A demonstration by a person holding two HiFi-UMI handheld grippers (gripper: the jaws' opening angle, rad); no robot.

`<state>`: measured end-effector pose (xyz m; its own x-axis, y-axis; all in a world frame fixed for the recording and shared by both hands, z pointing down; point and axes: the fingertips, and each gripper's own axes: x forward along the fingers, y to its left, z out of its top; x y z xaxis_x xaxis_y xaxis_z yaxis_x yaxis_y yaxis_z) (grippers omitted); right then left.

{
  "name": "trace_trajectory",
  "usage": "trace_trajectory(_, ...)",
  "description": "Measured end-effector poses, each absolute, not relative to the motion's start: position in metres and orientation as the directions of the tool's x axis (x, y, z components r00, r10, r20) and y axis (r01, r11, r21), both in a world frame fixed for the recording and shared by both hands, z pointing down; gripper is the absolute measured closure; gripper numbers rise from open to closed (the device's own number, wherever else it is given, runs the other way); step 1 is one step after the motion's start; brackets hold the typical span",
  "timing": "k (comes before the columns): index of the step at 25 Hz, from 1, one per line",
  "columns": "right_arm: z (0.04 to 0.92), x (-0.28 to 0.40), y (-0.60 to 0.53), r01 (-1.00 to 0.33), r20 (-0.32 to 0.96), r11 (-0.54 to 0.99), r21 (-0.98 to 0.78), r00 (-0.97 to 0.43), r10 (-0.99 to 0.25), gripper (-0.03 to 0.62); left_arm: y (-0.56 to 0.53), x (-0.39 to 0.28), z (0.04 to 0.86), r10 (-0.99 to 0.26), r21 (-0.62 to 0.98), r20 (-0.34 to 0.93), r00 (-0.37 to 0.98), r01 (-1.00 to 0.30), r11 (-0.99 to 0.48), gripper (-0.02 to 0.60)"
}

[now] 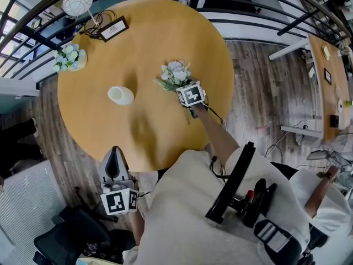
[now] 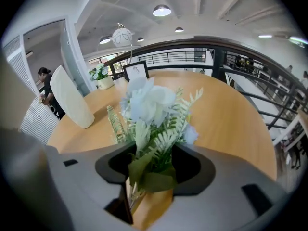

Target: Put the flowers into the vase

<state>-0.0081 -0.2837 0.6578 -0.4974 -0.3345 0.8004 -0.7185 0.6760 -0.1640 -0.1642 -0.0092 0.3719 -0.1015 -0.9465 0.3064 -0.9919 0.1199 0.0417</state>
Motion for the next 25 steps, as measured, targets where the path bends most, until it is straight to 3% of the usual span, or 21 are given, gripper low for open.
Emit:
trace_trajectory(4,0.656,-0.01,-0.281,-0.7,0.794,0.701,-0.137,-0.501,-0.345,0.419,-0.008,-0.162,0.37,-0.946,0.037,0.305,-0.107,-0.992,0.124,0.575)
trace_trajectory(11,0.656,-0.018,-0.28,-0.667,0.765,0.738,-0.102,-0.527,-0.371,0.468,-0.008,-0.161,0.367,-0.948,0.024,0.3,-0.11,-0.992,0.123,0.575)
trace_trajectory(25,0.593,0.002,-0.307,-0.705,0.588,0.698,-0.127,-0.62,-0.519,0.482,-0.018,-0.141,0.359,-0.958,0.003,0.272,-0.086,-0.996,0.091,0.575)
